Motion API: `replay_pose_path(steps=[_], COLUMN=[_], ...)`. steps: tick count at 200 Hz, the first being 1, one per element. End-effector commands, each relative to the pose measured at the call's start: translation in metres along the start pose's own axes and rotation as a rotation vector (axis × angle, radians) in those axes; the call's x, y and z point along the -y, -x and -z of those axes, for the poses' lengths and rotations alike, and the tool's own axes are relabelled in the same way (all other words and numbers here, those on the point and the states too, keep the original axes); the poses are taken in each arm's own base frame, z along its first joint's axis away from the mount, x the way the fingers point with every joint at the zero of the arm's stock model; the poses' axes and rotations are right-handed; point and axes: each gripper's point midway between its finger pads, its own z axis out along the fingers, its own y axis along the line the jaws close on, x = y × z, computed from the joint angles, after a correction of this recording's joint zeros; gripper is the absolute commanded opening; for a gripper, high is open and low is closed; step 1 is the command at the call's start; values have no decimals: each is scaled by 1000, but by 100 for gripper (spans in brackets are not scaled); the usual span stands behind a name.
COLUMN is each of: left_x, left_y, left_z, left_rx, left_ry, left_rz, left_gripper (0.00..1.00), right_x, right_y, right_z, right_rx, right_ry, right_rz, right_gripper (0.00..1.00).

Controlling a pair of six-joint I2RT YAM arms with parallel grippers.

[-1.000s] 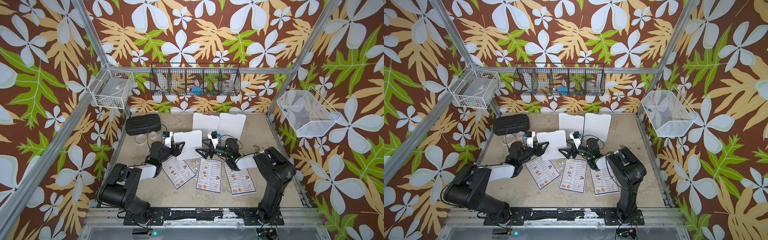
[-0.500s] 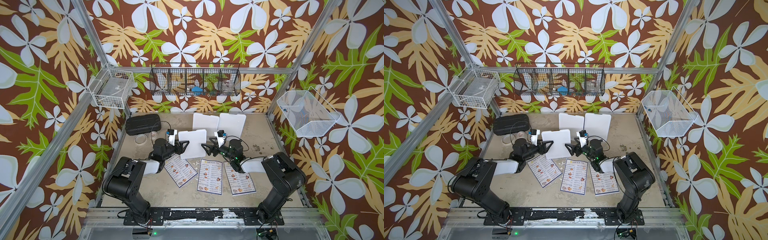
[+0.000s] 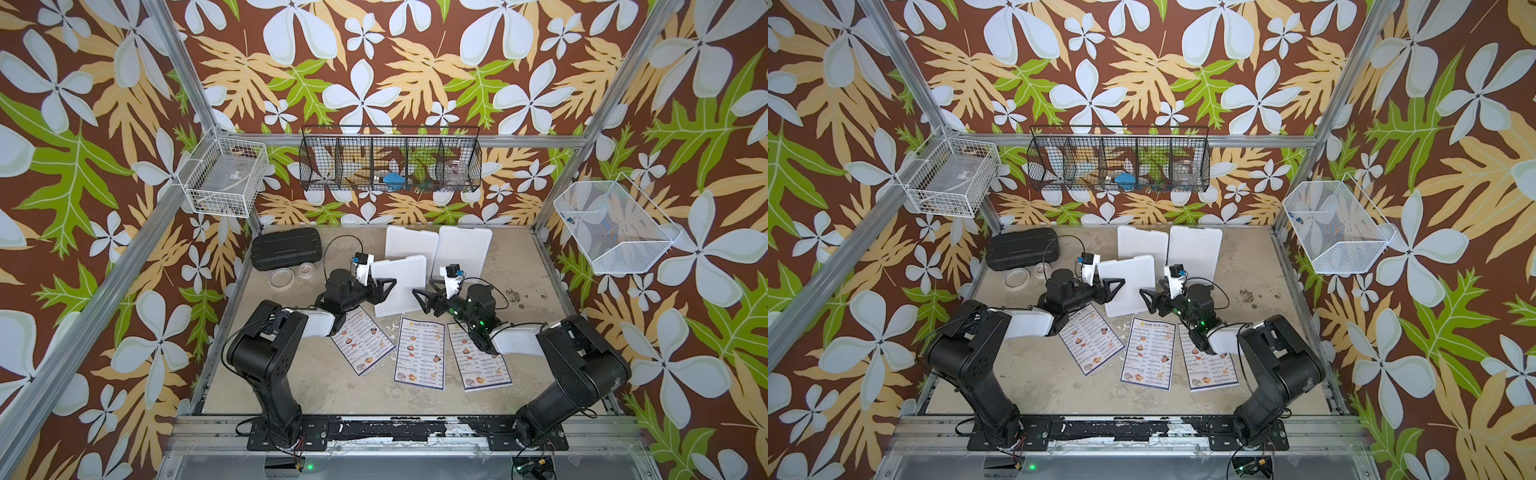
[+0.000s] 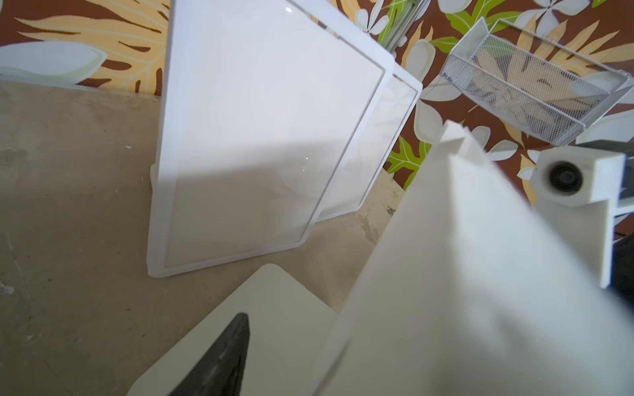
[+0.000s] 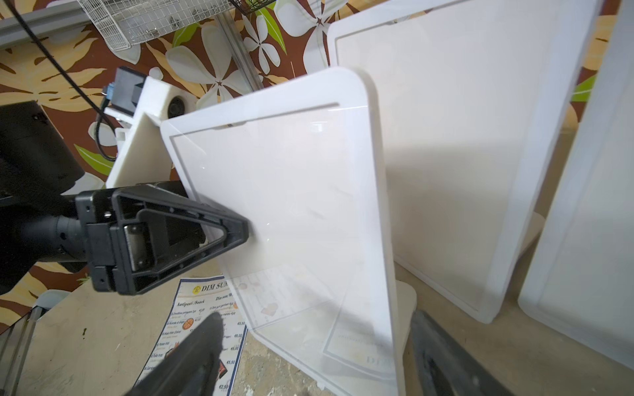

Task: Insert the menus into the narrow rack
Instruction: Move the narrow rack to the center of the board.

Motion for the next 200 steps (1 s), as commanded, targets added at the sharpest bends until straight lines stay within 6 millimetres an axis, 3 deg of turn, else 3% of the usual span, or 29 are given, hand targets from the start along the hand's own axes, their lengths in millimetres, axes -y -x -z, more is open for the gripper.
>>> replay_pose_path(steps=[1,29,57,85,92,134,152,175,200], left_x=[3,7,6,1,1,12,-6,-31,-16], left_y=[-7,-10,-9,-2,0,23,36,47,44], left_z=[-7,-17,-19,-7,-2,52,85,147,184], left_rx=[-21,-37,-35,-1,13,115,167,285,380], left_ry=[-1,-4,6,70,91,188,380,664,622], left_rz=[-7,-11,-14,-27,-29,-10,55,172,143], left_gripper=[61,62,69,86,99,100,100,100,100], right_x=[0,-2,0,7,8,21,28,40,58], right_y=[9,11,14,17,17,21,20,16,9], right_z=[8,20,29,42,46,74,85,100,125], right_rx=[38,53,66,77,79,79,71,59,140], right_ry=[-19,-35,-67,-131,-145,-281,-350,-455,-577], right_rz=[12,11,6,0,-2,-110,-174,-252,-412], right_gripper=[86,85,85,86,86,92,96,100,100])
